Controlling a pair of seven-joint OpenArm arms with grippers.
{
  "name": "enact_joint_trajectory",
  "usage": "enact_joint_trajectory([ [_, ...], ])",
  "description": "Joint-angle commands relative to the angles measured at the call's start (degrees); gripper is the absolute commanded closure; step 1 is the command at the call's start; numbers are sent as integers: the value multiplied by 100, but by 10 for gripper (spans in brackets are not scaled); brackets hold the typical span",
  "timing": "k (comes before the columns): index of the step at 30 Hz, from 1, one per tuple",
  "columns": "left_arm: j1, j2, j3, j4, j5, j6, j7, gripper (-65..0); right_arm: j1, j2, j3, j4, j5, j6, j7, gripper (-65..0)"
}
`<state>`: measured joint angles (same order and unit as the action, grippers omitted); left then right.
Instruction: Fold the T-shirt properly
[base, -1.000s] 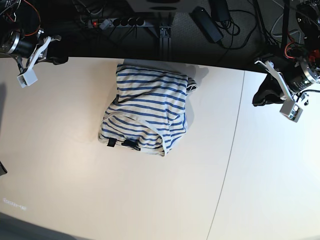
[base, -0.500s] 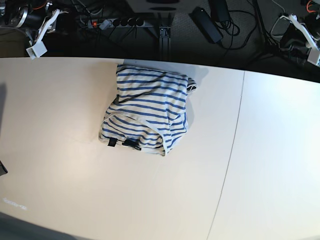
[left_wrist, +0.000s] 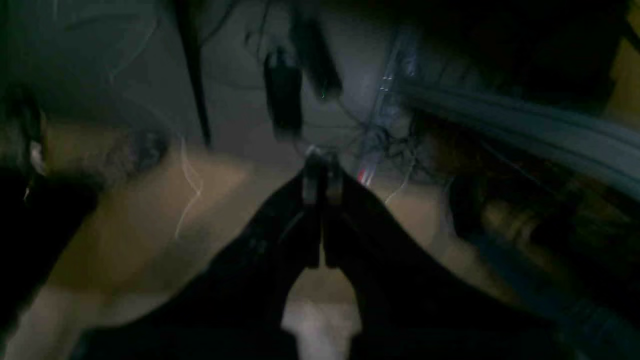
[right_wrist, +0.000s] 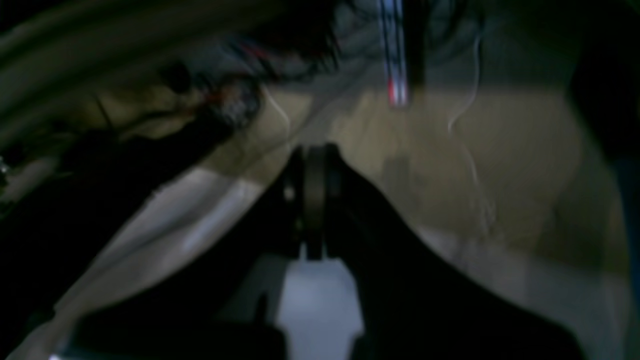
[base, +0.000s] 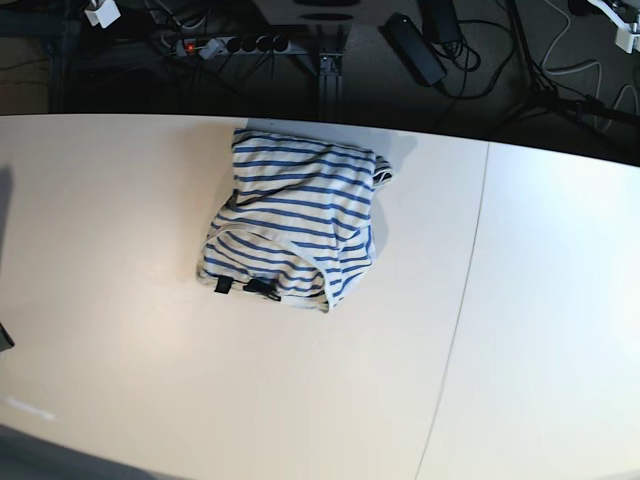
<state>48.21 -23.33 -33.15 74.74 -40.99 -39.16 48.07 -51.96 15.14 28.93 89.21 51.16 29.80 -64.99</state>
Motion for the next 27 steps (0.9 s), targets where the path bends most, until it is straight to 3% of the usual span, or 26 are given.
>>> enact_joint_trajectory([
  [1,-35,-157,186,-361,144,-84,-197,0,-31,28,-111,-240,-114,380,46,0],
  [9,-1377,-317,2310,-2817,1749,-22,-1340,0,1060,42,-1215,-2983,-1530,116,546,0],
  [15,-2835,-201,3956,-3919,2243,1156,-1290,0,2704,37,-1899,-5101,-2146,-372,634,0],
  [18,-3508,-24,4623,-4402,2304,1443,-1132,0,3567,22,-2227,-5906,-2166,-529,658,0],
  [21,-4103,269,5110,-4874,2291,1475,-1147,0,4299,-24,-2463,-6404,-2166,-634,748,0],
  [27,-4881,911,5344,-5445,2256,1475,-1165,0,5104,-269,-2535,-6585,-2577,-911,852,0],
])
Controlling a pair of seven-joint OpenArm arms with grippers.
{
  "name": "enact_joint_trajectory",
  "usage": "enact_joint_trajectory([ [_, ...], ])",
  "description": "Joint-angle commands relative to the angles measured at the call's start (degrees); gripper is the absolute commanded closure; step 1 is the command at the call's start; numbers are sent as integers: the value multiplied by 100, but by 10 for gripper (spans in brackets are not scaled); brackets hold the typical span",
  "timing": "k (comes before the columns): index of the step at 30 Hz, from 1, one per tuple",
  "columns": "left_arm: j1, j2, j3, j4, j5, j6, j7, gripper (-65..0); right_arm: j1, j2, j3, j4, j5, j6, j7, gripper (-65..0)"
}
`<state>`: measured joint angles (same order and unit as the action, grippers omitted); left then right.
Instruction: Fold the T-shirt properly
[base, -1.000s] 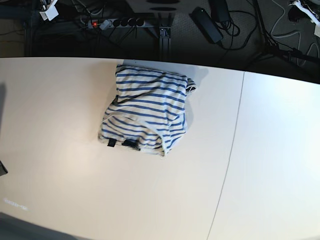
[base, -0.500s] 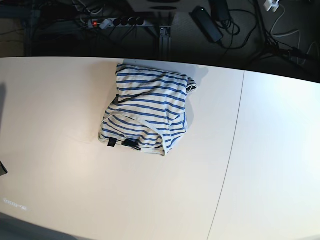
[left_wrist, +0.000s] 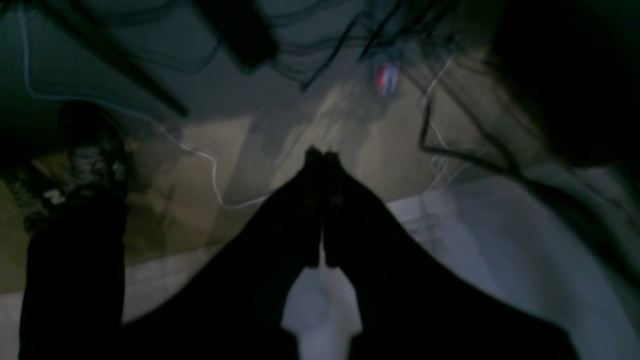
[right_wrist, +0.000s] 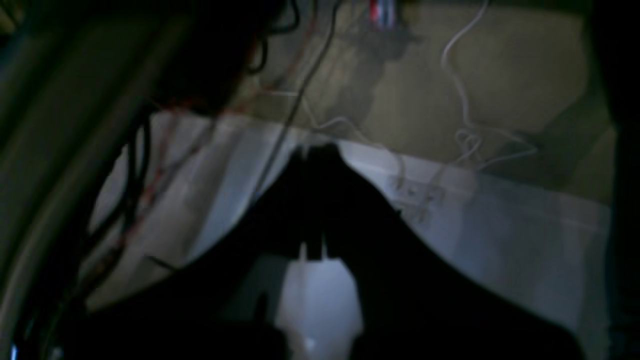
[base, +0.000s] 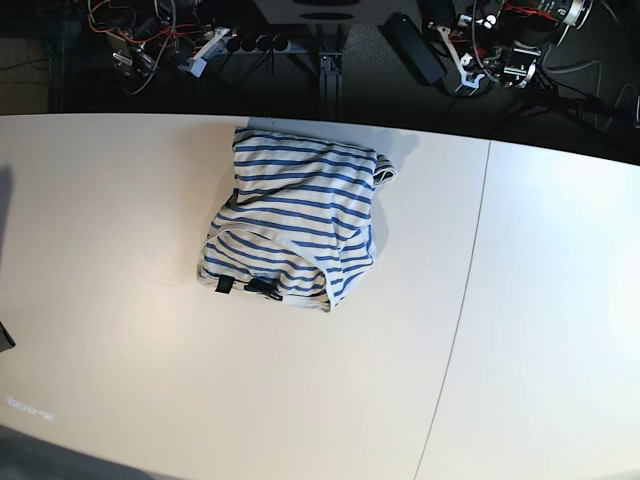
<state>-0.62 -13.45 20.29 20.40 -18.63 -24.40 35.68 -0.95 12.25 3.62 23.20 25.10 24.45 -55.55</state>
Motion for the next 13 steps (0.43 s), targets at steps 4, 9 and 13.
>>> enact_joint_trajectory([
  [4,-234,192,0,-22,20,-2,57,0,269,-109,-4,17,-90,-393,35,0],
  [9,-321,428,0,-15,22,-4,39,0,428,-109,-4,22,-87,-391,-17,0],
  [13,-313,490,0,-15,24,-28,125,0,426,-116,-4,55,-66,-387,-15,0],
])
